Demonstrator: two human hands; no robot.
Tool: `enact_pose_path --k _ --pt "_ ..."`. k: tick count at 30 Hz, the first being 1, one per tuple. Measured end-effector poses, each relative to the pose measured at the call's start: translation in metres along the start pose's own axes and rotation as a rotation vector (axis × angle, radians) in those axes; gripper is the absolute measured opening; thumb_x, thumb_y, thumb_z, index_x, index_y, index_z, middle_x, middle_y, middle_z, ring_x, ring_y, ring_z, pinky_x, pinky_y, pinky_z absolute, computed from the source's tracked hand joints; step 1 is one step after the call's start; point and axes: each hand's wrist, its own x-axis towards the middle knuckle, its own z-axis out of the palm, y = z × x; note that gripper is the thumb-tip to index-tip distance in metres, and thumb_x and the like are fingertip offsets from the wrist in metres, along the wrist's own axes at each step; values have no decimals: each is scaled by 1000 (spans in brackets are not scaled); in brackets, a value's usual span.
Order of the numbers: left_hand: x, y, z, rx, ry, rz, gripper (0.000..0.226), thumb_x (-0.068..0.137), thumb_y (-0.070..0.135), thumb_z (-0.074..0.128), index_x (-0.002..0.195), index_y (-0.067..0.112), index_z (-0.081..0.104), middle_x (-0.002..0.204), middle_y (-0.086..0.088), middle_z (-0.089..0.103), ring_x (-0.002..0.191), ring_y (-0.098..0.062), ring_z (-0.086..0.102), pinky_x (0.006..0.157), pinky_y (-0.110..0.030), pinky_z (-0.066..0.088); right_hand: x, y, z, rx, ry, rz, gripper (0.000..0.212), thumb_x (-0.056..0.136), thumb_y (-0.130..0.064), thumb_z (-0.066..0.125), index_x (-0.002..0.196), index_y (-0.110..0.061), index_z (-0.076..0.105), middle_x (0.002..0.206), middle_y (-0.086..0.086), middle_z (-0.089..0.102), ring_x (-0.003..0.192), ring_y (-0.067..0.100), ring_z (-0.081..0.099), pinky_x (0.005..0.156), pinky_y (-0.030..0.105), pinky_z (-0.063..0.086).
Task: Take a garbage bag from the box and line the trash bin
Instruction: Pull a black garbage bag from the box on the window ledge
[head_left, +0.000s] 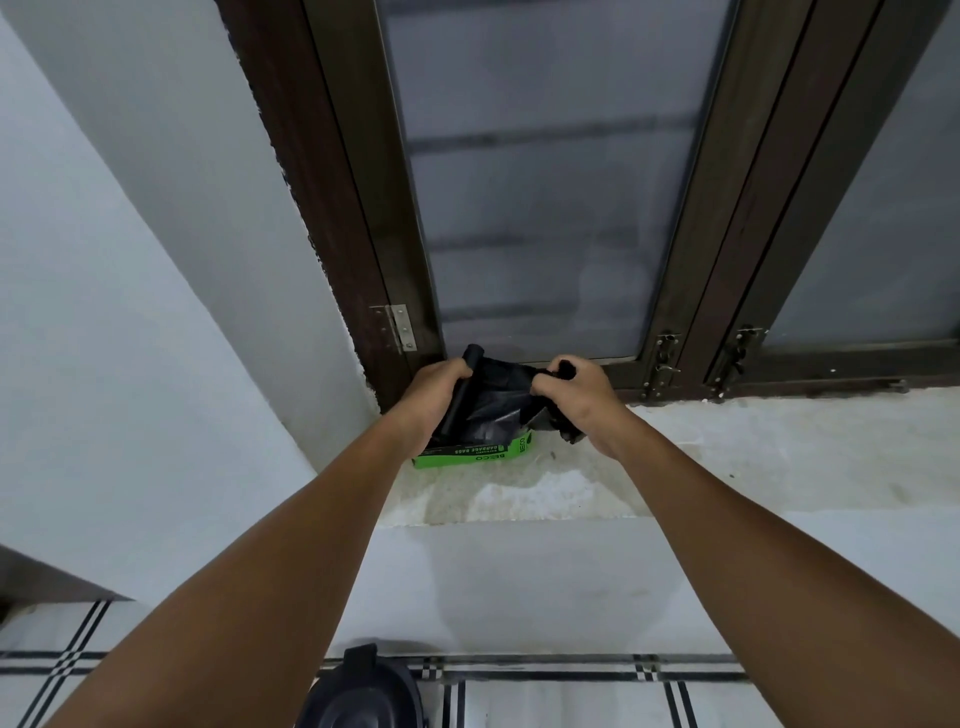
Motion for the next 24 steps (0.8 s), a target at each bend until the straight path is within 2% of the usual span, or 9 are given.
enact_pose_path --k 4,9,11,14,16,19,21,23,24 --pt "4 -7 0 73 -49 99 23 89 26 76 111 18 72 105 -8 78 96 -26 74 94 -42 59 1 -1 0 15 20 -49 22 81 -2 64 75 -19 51 68 14 53 60 29 56 42 26 38" --pt "-1 -2 3 36 -5 46 15 93 30 63 100 20 71 100 -8 73 93 -27 68 81 -34 50 4 0 1 4 57 -69 23 92 4 59 94 -19 60 88 6 59 65 24 54 34 18 37" --pt "-1 -3 3 19 10 9 18 92 36 58 97 23 68 101 -9 71 98 -30 66 84 -37 47 4 -1 0 16 69 -56 21 95 3 54 102 -16 62 91 5 60 62 21 54 33 16 36" --pt "-3 -3 5 -5 17 -7 21 90 39 54 96 22 66 102 -11 71 96 -31 66 89 -40 50 1 -4 0 46 68 -24 21 98 -2 48 100 -17 63 83 5 59 56 21 52 34 18 36" --pt "-5 -3 5 -8 15 -14 29 83 43 55 100 22 66 106 -13 72 101 -33 68 97 -45 52 1 -5 0 101 69 10 23 96 -6 46 99 -19 65 86 7 62 62 25 56 37 21 39" --pt "-6 -3 7 -16 -23 -9 32 84 40 56 105 19 68 110 -15 74 102 -34 70 99 -49 53 1 -4 1 191 16 35 12 94 -22 59 99 -17 70 95 9 69 82 28 64 57 28 48" --pt "-4 -5 8 -11 -69 32 20 92 31 61 104 18 71 110 -14 75 101 -31 72 92 -45 57 -1 -3 2 162 -51 -19 24 90 -33 74 97 -10 72 95 8 75 87 24 70 71 32 54" --pt "-5 -5 9 -4 -118 67 10 93 24 66 100 19 71 107 -11 76 98 -28 74 88 -41 61 -2 -1 3 115 -77 -52 33 86 -35 80 101 -6 74 95 5 77 85 18 73 73 27 57" --pt "-6 -5 9 -1 -139 72 9 93 22 68 101 20 71 107 -10 77 98 -27 75 88 -42 61 -3 -1 4 105 -77 -54 32 85 -33 81 102 -7 75 92 3 78 82 16 74 67 23 58"
